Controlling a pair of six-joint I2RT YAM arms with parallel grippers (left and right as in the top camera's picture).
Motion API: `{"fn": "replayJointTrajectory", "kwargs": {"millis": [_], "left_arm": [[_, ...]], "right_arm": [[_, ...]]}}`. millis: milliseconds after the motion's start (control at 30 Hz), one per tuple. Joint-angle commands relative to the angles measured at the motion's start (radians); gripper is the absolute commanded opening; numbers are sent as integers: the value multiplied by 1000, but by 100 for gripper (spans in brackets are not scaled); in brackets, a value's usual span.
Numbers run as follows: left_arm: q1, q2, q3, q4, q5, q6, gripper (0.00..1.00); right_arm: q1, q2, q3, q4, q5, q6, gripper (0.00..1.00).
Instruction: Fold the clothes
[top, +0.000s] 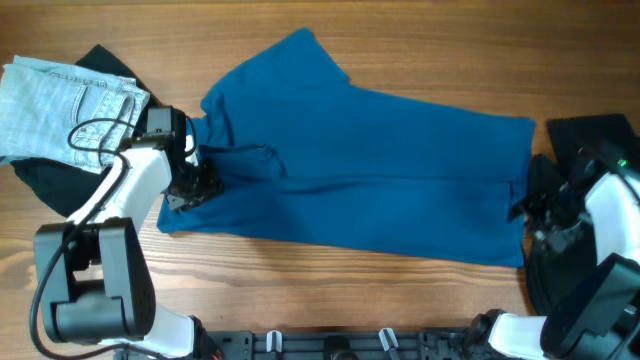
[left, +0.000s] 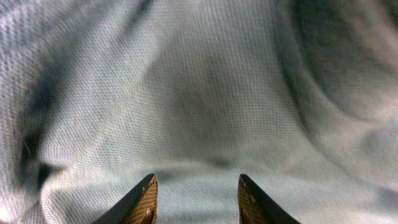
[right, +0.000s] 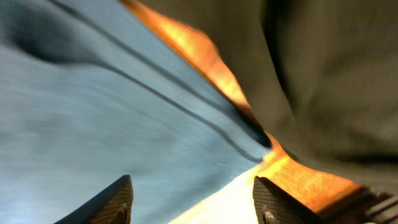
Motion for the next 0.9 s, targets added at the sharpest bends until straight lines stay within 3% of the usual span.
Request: {"fn": "replayJointTrajectory", "kwargs": {"millis": [0, 133, 267, 367, 500, 533, 567, 667, 733, 800, 867], "left_arm": [[1, -89, 148, -49, 42, 79, 47], [-20, -114, 259, -26, 125, 124, 59], [-23, -90, 255, -203, -36, 80, 57], [15, -73, 175, -228, -98, 28, 54], [60, -53, 7, -94, -65, -14, 37], [61, -48, -29, -35, -39, -14, 28], [61, -35, -87, 63, 0, -16, 7], [61, -11, -158, 146, -10, -17, 4], [61, 4, -198, 151, -177, -85, 4], [73, 3, -213, 76, -378, -226, 4], [107, 3, -212, 1, -462, -283, 4]], "right_arm": [[0, 3, 154, -16, -95, -49, 63], [1, 2, 224, 80, -349, -182, 64], [1, 2, 222, 68, -359, -179, 64], [1, 2, 219, 67, -348, -177, 65], [1, 2, 219, 75, -348, -175, 66], [1, 2, 219, 78, -348, -175, 66], [1, 2, 219, 82, -344, -175, 66], [1, 2, 219, 79, -344, -175, 66], [1, 2, 219, 76, -343, -175, 67], [1, 2, 219, 69, -321, -174, 66], [1, 2, 219, 65, -314, -175, 67]]}}
